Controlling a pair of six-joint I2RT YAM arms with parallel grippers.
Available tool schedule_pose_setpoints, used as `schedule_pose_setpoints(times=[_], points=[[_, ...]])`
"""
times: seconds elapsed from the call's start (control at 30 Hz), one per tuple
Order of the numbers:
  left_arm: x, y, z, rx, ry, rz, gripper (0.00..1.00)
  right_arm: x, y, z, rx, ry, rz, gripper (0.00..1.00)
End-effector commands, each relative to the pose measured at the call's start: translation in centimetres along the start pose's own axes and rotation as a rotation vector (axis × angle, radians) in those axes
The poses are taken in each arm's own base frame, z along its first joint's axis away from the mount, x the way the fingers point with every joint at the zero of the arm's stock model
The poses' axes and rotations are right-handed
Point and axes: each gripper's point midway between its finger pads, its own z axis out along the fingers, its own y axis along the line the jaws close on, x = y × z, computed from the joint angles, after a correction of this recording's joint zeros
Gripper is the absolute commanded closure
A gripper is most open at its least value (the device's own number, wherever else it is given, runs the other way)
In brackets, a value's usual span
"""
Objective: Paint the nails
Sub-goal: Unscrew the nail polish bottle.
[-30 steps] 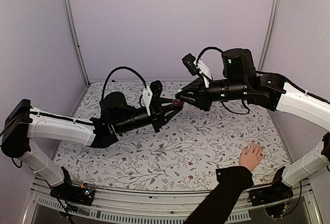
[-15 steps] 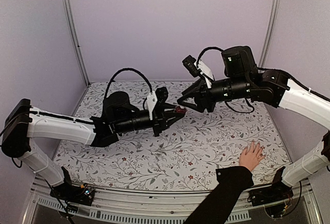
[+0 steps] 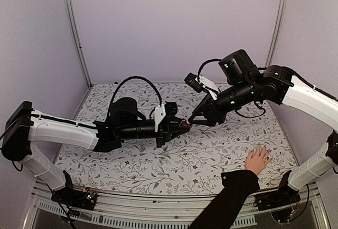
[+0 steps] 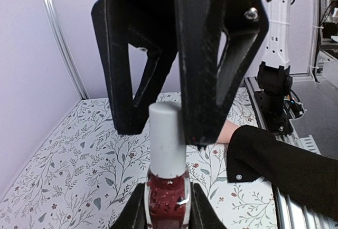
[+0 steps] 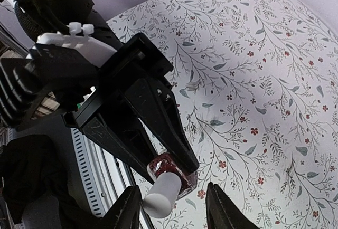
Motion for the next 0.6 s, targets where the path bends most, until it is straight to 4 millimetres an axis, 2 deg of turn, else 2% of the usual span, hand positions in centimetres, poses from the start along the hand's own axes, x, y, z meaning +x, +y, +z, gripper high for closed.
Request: schedule_pose_setpoints(times=[0.0, 0.3, 0.57], points=[[0.5, -1.2, 0.7, 0.035, 0.013, 0.023, 1.0, 0.6, 0.6, 0.1, -0.038, 0.063, 0.022, 0.57], [0.7, -1.2, 1.4, 0.021, 0.022, 0.029, 1.0, 1.2, 0.6, 1.0, -0.05, 0.106, 0.021, 0.69], [0.6, -1.1, 1.5, 0.016, 0.02, 0.026, 1.0, 1.8, 0.7, 1.0, -0.04, 0.131, 0.019, 0.7]])
